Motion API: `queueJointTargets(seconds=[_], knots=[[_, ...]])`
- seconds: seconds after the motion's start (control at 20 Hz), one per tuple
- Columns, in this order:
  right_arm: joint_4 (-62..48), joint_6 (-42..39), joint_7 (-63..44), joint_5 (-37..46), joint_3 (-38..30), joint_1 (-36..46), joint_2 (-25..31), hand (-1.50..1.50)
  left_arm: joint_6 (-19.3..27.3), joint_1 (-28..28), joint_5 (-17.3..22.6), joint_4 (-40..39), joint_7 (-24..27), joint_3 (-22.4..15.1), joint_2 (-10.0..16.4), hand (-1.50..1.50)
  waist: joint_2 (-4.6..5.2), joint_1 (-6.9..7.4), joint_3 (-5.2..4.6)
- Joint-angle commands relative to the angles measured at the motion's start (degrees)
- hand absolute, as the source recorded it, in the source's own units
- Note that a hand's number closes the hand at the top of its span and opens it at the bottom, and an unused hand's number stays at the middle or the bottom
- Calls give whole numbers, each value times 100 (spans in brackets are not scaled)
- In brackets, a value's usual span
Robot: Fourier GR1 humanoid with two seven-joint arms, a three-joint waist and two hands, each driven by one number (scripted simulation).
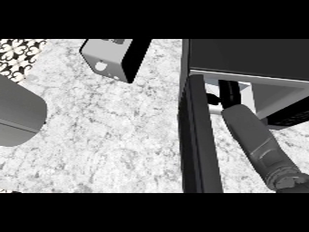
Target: Pick up the milk, place it into the microwave and close the microwave
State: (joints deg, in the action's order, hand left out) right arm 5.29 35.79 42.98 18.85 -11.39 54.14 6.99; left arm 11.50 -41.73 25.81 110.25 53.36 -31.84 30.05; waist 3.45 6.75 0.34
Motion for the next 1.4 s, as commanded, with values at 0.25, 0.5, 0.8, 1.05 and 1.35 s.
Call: queueJointTargets(seconds=[0.25,0.5,0.8,1.05,1.35], knots=[[257,-1736,1077,-767,-695,-635,-125,-150,101,-139,-88,191,29,7,14,-150,-159,-254,6],[194,-2452,1463,-863,-770,-1033,-8,-150,303,-527,-269,566,-47,-246,25,-150,-219,-342,-4],[262,-2709,1783,-970,-860,-1349,-37,-150,297,-546,-394,286,74,-363,-112,-150,-264,-434,-17],[382,-3399,2018,-891,-680,-1779,13,-150,308,-259,-398,46,-109,-303,-207,-150,-302,-561,-25],[629,-3981,2146,-777,-414,-2250,62,-150,291,17,-516,-19,-569,-409,-101,-150,-321,-619,-28]])
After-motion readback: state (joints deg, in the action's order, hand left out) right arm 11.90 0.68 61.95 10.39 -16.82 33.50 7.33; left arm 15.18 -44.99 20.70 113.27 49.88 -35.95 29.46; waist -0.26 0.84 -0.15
